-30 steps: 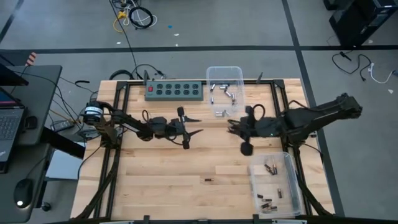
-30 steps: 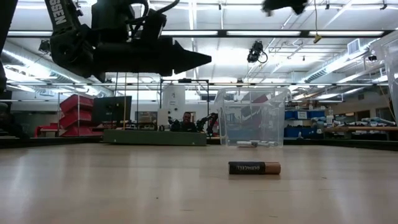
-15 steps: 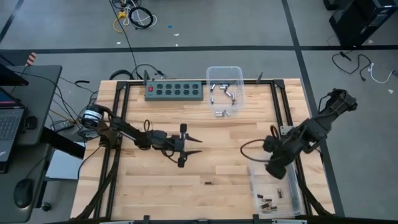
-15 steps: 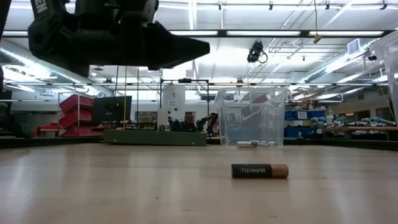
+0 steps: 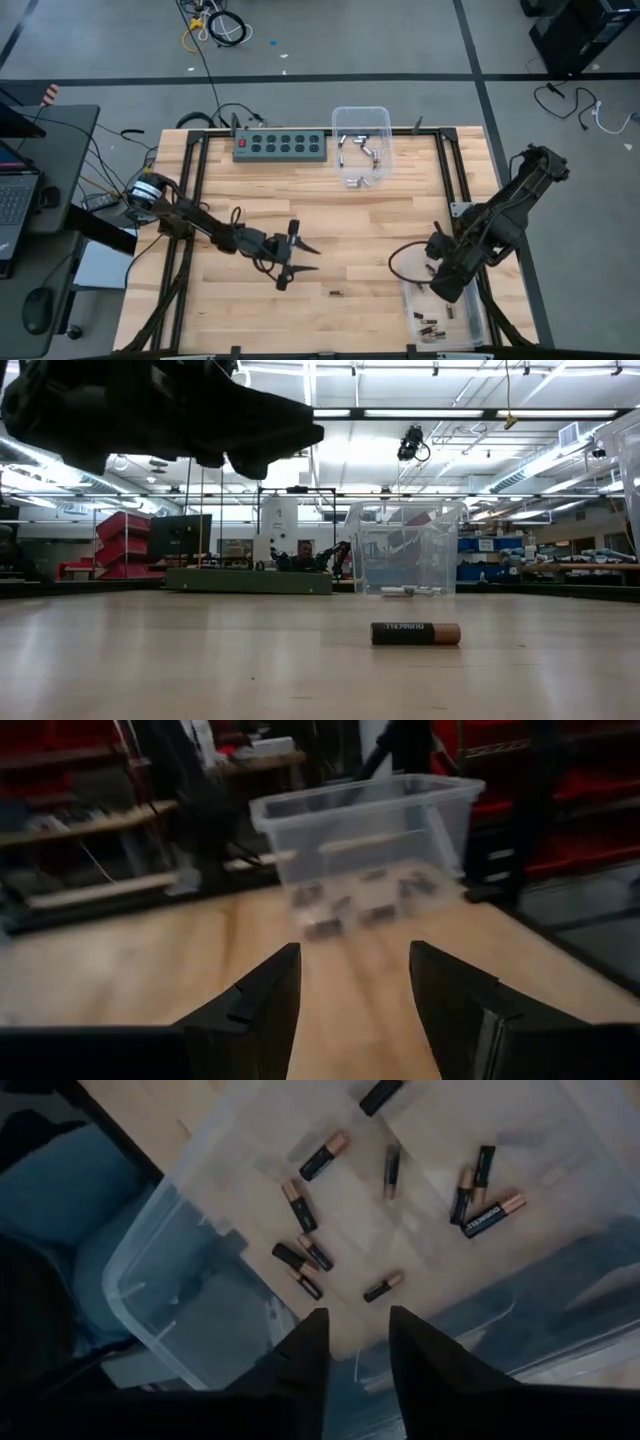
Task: Sort batteries
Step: Put the black battery into the bottom transparent bin
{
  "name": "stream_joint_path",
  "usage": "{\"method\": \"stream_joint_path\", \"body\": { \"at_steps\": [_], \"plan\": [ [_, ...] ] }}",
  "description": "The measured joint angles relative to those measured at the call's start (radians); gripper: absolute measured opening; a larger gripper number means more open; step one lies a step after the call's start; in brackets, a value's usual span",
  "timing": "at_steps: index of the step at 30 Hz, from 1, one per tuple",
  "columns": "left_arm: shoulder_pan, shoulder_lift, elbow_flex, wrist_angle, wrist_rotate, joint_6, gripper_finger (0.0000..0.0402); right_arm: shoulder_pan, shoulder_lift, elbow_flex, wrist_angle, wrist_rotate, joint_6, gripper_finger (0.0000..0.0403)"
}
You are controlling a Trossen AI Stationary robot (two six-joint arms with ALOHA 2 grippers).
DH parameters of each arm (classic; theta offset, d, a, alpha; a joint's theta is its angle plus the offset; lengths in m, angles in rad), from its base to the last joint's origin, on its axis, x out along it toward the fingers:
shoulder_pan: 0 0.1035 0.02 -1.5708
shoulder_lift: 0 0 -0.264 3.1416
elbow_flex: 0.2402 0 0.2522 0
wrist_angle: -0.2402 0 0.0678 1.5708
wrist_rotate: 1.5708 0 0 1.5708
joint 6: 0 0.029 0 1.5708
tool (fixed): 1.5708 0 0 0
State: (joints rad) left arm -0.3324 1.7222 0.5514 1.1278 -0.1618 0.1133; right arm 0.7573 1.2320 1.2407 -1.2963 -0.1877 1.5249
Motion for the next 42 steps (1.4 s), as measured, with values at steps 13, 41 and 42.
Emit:
{"method": "stream_joint_path", "body": {
  "at_steps": [13,41,42],
  "plan": [
    [-0.127,0.229,0.165,-0.005,-0.054,-0.049,0.0188,0.073,0.032,-0.001,0.034,0.192,-0.044,0.011],
    [-0.126,0.478,0.285,-0.101,-0.125,-0.231,0.0187,0.113,0.117,-0.001,0.053,0.228,-0.091,0.0113],
    [-0.126,0.478,0.285,-0.101,-0.126,-0.231,0.0185,0.113,0.117,-0.001,0.053,0.229,-0.093,0.0113]
  ]
}}
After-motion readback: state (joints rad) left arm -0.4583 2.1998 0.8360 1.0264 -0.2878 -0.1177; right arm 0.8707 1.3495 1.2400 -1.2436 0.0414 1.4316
